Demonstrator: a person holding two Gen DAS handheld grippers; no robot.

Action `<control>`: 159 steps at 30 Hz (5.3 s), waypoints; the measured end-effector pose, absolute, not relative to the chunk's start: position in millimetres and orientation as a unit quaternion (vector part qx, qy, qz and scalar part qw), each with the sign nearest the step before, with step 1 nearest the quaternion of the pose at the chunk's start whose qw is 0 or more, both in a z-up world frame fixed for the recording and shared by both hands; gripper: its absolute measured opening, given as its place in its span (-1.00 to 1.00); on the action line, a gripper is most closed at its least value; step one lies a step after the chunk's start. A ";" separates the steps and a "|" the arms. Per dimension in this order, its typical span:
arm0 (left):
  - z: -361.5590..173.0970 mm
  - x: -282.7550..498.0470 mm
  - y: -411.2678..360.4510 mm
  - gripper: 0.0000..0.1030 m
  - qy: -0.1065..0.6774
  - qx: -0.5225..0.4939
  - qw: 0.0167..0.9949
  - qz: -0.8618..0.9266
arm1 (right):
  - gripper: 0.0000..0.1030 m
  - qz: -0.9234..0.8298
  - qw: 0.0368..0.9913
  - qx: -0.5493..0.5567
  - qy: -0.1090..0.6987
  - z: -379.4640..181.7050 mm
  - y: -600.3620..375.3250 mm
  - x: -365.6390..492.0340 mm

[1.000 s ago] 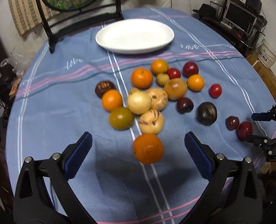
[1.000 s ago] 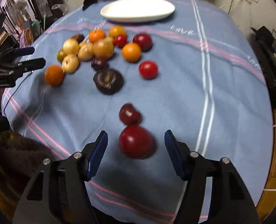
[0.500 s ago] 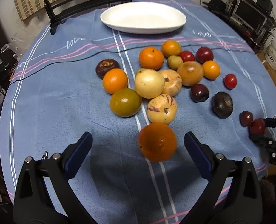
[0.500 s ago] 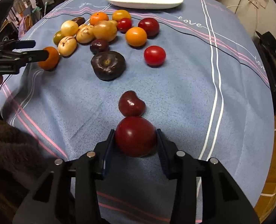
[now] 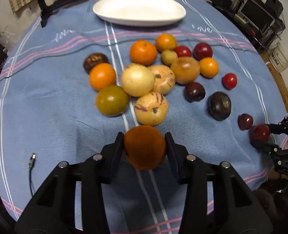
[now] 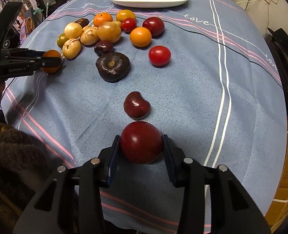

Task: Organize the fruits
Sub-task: 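Grasp an orange with the left tool while the right tool grasps a red plum, then carry the orange and red plum to the white plate and release both, then return both tools to the fruit cluster, then grasp a yellow-green fruit with the left tool while the right grasps a dark plum, then place the yellow-green fruit and dark plum on the plate, opening both tools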

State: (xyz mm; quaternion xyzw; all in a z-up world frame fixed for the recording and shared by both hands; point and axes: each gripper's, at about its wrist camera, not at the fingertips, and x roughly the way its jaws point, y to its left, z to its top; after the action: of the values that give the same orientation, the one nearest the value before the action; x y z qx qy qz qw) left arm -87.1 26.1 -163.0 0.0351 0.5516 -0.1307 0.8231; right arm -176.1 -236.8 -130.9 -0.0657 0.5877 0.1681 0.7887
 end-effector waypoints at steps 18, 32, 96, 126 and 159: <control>-27.7 51.8 10.7 -0.16 0.424 0.026 0.900 -0.096 | -0.18 0.210 0.889 -0.042 0.404 15.9 -208.1 -16.1; -95.4 165.3 -9.4 -0.16 0.481 0.053 0.874 -0.044 | -0.18 0.188 0.870 -0.014 0.456 -47.2 -180.1 137.5; -133.8 -33.9 42.3 0.53 0.510 0.057 0.855 -0.075 | -0.42 0.251 0.778 -0.090 0.570 -135.3 -217.8 -133.5; -121.6 -14.3 29.5 -0.28 0.507 0.022 0.852 -0.131 | -0.42 0.240 0.791 -0.050 0.561 -115.0 -227.5 -106.0; -115.9 195.9 -1.1 -0.28 0.474 0.045 0.876 -0.078 | -0.42 0.251 0.844 -0.017 0.474 -71.8 -166.0 167.7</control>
State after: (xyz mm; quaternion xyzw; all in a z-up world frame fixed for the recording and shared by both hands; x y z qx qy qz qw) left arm 195.9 -1.1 -115.9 0.0449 0.4738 -0.0780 0.8760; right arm 167.7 -166.0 -71.8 -0.0170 0.4742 0.2507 0.8438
